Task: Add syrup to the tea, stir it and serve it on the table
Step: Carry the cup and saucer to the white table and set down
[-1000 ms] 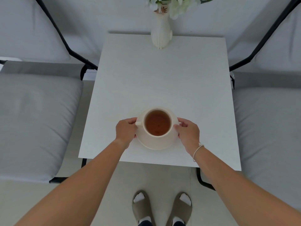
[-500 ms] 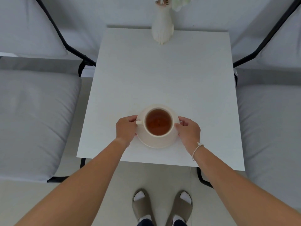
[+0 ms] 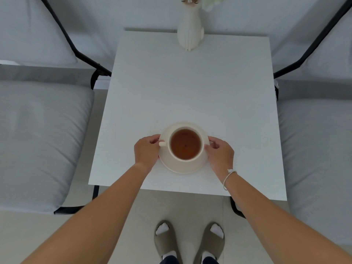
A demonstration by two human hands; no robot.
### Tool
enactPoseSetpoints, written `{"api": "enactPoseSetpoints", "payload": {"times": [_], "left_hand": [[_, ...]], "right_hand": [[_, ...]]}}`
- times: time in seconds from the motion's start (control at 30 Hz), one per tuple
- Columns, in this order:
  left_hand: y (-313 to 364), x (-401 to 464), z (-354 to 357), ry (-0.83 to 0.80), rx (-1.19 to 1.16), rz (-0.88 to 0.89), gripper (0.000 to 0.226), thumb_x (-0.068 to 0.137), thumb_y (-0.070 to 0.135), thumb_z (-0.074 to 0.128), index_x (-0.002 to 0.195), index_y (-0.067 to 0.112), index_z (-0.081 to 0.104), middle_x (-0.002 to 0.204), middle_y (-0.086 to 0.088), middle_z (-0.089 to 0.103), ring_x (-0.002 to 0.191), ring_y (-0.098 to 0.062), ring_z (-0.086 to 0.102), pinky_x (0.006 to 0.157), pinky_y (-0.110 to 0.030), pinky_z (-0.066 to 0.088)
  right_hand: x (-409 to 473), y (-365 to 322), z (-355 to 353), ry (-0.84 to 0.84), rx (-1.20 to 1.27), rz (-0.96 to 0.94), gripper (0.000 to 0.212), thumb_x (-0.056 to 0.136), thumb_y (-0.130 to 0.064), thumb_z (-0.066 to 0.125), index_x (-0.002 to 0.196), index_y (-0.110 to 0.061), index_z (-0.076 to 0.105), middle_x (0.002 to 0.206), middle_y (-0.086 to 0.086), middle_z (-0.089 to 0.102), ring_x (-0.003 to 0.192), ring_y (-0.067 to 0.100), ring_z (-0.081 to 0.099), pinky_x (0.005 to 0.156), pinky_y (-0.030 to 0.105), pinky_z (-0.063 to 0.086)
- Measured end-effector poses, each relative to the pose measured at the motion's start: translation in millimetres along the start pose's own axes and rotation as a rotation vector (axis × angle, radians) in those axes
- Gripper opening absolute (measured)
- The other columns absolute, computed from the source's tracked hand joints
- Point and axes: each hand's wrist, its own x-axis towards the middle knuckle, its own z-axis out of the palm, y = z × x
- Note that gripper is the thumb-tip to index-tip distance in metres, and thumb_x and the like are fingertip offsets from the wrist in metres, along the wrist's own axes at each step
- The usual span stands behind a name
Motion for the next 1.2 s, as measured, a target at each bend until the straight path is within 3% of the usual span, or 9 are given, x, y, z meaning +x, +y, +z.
{"api": "enactPoseSetpoints", "payload": {"times": [0.13, 0.27, 0.33, 0.5, 0.7, 0.87, 1.0, 1.07, 1.2], "left_hand": [[-0.1, -0.2, 0.0, -0.002, 0.051, 0.039, 0.03, 0.081, 0.005, 0.054, 0.095, 0.02, 0.076, 0.092, -0.006, 0.074, 0.092, -0.03, 0.067, 0.075, -0.046, 0.059], [0.7, -1.6, 0.2, 0.001, 0.153, 0.097, 0.033, 0.075, 0.014, 0.05, 0.079, 0.035, 0.075, 0.085, -0.006, 0.073, 0.09, -0.031, 0.065, 0.077, -0.049, 0.057], [0.7, -2.4, 0.7, 0.009, 0.189, 0.119, 0.033, 0.075, 0.014, 0.048, 0.079, 0.033, 0.075, 0.084, -0.006, 0.072, 0.089, -0.03, 0.064, 0.077, -0.05, 0.056], [-1.0, -3.2, 2.6, 0.044, 0.224, 0.173, 0.03, 0.071, 0.013, 0.045, 0.075, 0.023, 0.073, 0.087, -0.02, 0.068, 0.085, -0.037, 0.06, 0.073, -0.052, 0.055], [1.8, -6.0, 1.9, 0.059, 0.205, 0.172, 0.044, 0.075, 0.003, 0.046, 0.071, 0.036, 0.074, 0.08, -0.006, 0.067, 0.082, -0.031, 0.061, 0.074, -0.052, 0.056], [0.0, -7.5, 2.0, 0.058, 0.239, 0.208, 0.041, 0.073, 0.004, 0.041, 0.077, 0.026, 0.075, 0.09, -0.018, 0.069, 0.086, -0.037, 0.059, 0.074, -0.052, 0.055], [-2.8, -6.1, 1.9, 0.067, 0.291, 0.239, 0.032, 0.07, 0.01, 0.04, 0.071, 0.03, 0.065, 0.09, -0.023, 0.065, 0.08, -0.037, 0.056, 0.074, -0.053, 0.054], [-4.7, -5.5, 1.2, 0.07, 0.315, 0.245, 0.028, 0.076, 0.008, 0.044, 0.074, 0.023, 0.068, 0.089, -0.021, 0.062, 0.086, -0.035, 0.057, 0.076, -0.047, 0.054], [-7.9, -4.2, -0.5, 0.066, 0.418, 0.301, 0.029, 0.086, 0.009, 0.049, 0.098, 0.018, 0.073, 0.084, -0.005, 0.056, 0.076, -0.011, 0.049, 0.065, -0.009, 0.036]], "right_hand": [[1.5, 3.1, 1.7, 0.01, 0.002, -0.003, 0.018, 0.077, -0.002, 0.055, 0.091, 0.005, 0.064, 0.071, 0.008, 0.043, 0.07, 0.017, 0.039, 0.063, 0.024, 0.034], [1.8, 4.4, 2.0, 0.008, 0.031, 0.009, 0.027, 0.08, -0.007, 0.059, 0.103, -0.014, 0.071, 0.083, 0.016, 0.063, 0.078, 0.02, 0.054, 0.065, 0.013, 0.039], [1.9, 6.2, 2.2, 0.01, 0.042, 0.003, 0.029, 0.081, -0.008, 0.059, 0.105, -0.017, 0.071, 0.089, 0.018, 0.066, 0.079, 0.021, 0.056, 0.065, 0.013, 0.039], [1.2, 6.5, 1.8, 0.017, 0.048, -0.008, 0.03, 0.082, -0.008, 0.06, 0.109, -0.016, 0.069, 0.092, 0.017, 0.066, 0.082, 0.02, 0.056, 0.067, 0.016, 0.039], [-0.1, 7.6, 0.6, 0.012, 0.039, -0.044, 0.028, 0.081, -0.007, 0.06, 0.105, -0.017, 0.07, 0.087, 0.019, 0.063, 0.086, 0.026, 0.056, 0.066, 0.013, 0.037], [-1.6, 7.7, 0.8, 0.011, 0.043, -0.047, 0.028, 0.082, -0.007, 0.06, 0.105, -0.017, 0.069, 0.08, 0.011, 0.057, 0.084, 0.024, 0.054, 0.075, 0.023, 0.038], [-2.6, 7.4, -0.7, 0.009, 0.031, -0.064, 0.026, 0.082, -0.006, 0.059, 0.105, -0.015, 0.07, 0.077, 0.009, 0.053, 0.08, 0.021, 0.051, 0.074, 0.023, 0.037], [-3.0, 7.1, -1.3, 0.009, 0.027, -0.075, 0.024, 0.083, -0.006, 0.059, 0.103, -0.013, 0.07, 0.077, 0.009, 0.052, 0.08, 0.021, 0.05, 0.071, 0.022, 0.037], [-2.3, 9.4, 0.6, 0.014, -0.006, -0.1, 0.026, 0.083, -0.008, 0.059, 0.104, -0.016, 0.07, 0.078, 0.011, 0.054, 0.078, 0.021, 0.05, 0.064, 0.01, 0.036]]}}
